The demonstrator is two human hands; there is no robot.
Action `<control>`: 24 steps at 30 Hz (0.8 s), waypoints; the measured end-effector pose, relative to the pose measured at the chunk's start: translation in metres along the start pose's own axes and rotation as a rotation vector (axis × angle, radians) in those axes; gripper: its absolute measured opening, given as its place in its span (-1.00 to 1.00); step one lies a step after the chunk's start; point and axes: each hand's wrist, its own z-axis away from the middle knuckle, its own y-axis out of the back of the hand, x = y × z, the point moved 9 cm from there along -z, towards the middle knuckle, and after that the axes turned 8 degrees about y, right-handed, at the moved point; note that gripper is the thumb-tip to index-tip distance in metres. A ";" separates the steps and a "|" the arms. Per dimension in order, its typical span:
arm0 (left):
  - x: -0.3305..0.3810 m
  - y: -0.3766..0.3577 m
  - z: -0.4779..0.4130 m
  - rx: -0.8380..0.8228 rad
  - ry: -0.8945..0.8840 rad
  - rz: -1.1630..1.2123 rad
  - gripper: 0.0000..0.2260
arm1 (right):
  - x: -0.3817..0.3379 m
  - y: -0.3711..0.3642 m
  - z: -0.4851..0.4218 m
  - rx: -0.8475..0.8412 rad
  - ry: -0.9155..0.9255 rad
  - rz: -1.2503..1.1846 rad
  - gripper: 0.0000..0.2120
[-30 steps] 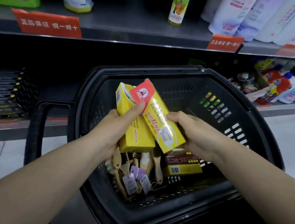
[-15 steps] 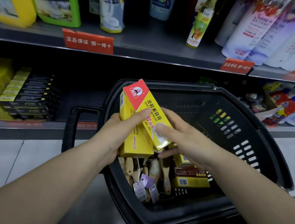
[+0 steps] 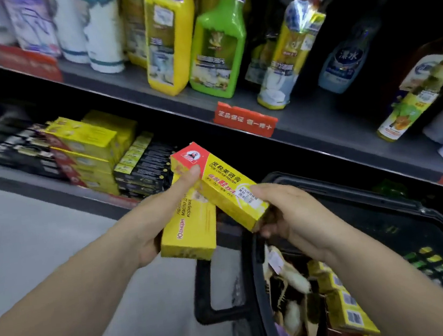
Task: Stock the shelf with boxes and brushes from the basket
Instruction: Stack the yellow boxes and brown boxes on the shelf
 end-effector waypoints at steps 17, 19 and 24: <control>0.007 0.119 -0.067 0.360 -0.066 0.349 -0.04 | -0.012 -0.084 -0.134 -0.010 0.452 0.585 -0.72; 0.004 0.123 -0.071 0.389 -0.056 0.324 -0.10 | -0.003 -0.094 -0.139 -0.092 0.400 0.521 -0.76; 0.002 0.127 -0.076 0.409 -0.081 0.191 -0.23 | 0.017 -0.094 -0.151 -0.085 0.202 0.414 -0.56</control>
